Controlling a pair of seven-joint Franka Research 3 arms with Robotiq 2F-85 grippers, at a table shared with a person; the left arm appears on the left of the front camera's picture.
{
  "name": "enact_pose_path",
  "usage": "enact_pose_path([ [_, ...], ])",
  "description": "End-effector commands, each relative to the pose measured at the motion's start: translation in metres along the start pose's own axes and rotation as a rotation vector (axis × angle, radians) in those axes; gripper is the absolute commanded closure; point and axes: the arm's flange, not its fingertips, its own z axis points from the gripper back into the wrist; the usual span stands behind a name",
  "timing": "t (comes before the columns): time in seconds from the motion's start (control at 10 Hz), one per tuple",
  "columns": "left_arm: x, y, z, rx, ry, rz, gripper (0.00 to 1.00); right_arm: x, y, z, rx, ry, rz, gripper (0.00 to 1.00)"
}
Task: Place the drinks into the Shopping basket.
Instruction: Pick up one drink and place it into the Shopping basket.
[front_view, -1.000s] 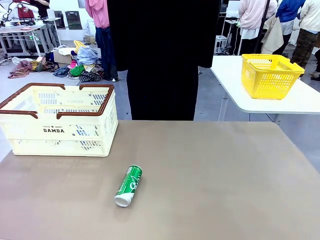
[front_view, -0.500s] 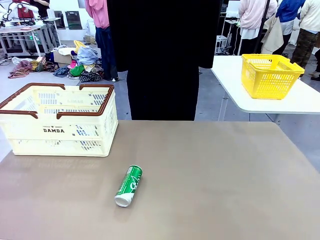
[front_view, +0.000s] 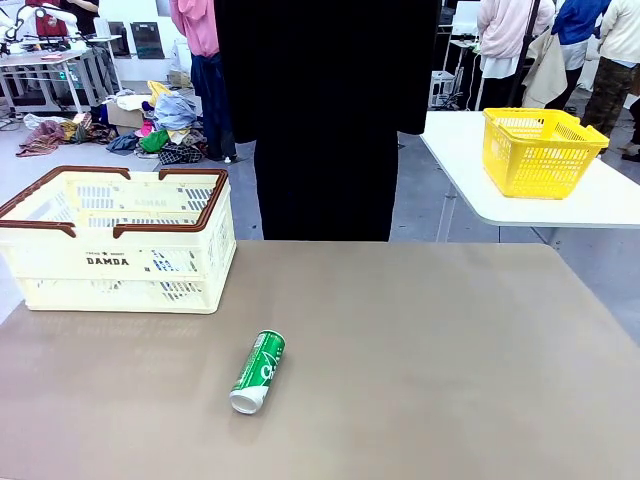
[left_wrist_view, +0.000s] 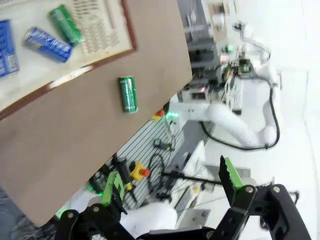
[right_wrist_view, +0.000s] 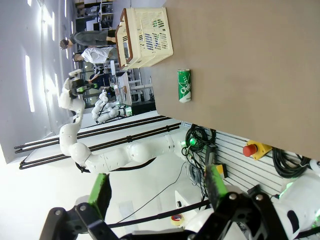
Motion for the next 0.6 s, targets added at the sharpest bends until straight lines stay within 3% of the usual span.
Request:
enact_pose_path([
  [0.0,-0.02,0.051,-0.019,-0.106,-0.161,0.103,0.0,-0.002,-0.001,0.003,-0.008,0.009,0.019,0.0],
  [0.2,-0.044,0.074,-0.018,-0.137,-0.149,0.106,0.0,-0.002,-0.001,0.003,-0.008,0.009,0.019,0.0],
  [0.3,-0.059,0.09,-0.014,-0.097,-0.042,0.027,0.0,-0.002,-0.001,0.003,-0.008,0.009,0.019,0.0],
  [0.5,-0.075,0.132,0.004,-0.216,0.033,-0.072,0.0,-0.002,-0.001,0.003,-0.008,0.009,0.019,0.0],
])
